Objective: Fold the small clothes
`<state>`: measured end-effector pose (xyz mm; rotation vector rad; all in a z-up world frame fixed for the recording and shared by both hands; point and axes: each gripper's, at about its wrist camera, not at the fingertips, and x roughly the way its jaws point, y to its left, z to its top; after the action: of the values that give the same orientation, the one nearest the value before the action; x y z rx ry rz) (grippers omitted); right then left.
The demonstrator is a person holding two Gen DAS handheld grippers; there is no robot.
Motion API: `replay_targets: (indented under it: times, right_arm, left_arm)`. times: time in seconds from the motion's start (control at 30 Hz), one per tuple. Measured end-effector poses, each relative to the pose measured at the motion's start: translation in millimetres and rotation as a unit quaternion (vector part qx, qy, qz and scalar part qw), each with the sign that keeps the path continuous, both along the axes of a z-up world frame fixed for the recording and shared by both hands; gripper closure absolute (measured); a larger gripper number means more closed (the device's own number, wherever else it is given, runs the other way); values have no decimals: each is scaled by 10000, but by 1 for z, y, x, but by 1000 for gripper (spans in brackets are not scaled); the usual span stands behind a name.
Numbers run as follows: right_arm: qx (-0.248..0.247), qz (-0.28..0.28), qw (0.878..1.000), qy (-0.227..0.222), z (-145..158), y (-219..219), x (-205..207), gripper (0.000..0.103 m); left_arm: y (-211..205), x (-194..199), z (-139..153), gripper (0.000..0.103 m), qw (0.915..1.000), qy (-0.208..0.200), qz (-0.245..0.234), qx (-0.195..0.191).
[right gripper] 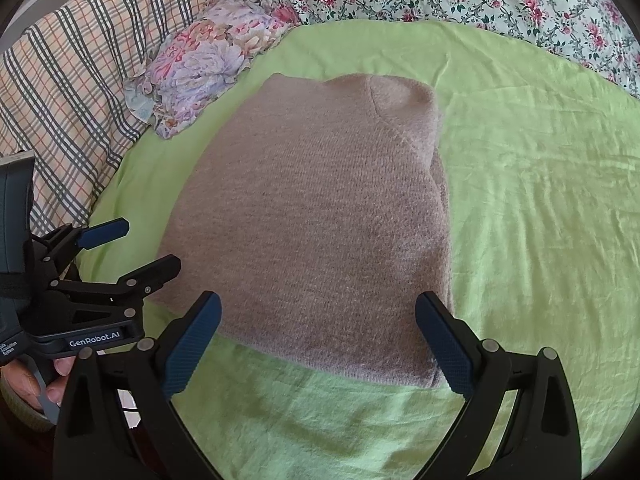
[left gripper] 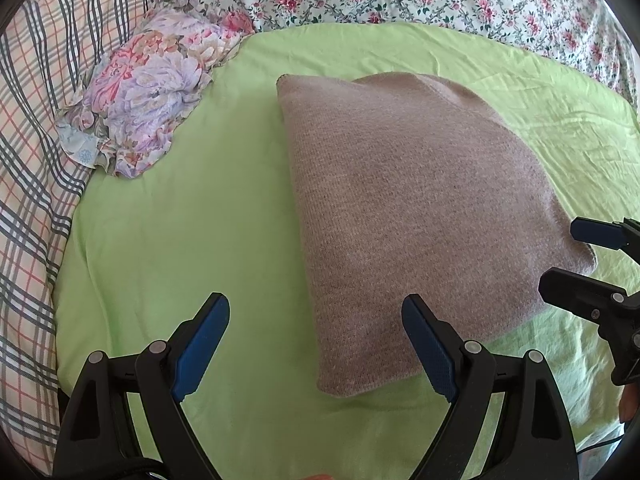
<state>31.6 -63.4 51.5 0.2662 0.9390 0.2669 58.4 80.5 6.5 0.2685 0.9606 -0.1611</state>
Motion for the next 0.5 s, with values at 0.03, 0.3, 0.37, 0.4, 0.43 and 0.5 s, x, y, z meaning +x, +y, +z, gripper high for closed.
replay_targets:
  times: [0.03, 0.3, 0.37, 0.4, 0.43, 0.5]
  right_arm:
    - [6, -2, 10000, -1, 0, 0, 0, 5]
    - [17, -22, 10000, -7, 0, 1, 1, 5]
    - [24, -35, 10000, -12, 0, 0, 2, 5]
    - [33, -41, 10000, -16, 0, 0, 3, 5]
    - [37, -35, 10000, -18, 1, -1, 3, 5]
    - [41, -35, 10000, -14, 1, -1, 3, 5]
  left_arm:
    - [0, 0, 0, 14, 10000, 4, -3, -3]
    - [3, 4, 0, 14, 10000, -1, -20, -29]
    - [3, 5, 1, 14, 10000, -7, -11, -46]
    - [2, 4, 1, 14, 10000, -11, 1, -56]
    - [2, 4, 2, 14, 10000, -13, 8, -75]
    - [2, 3, 3, 14, 9999, -17, 17, -111]
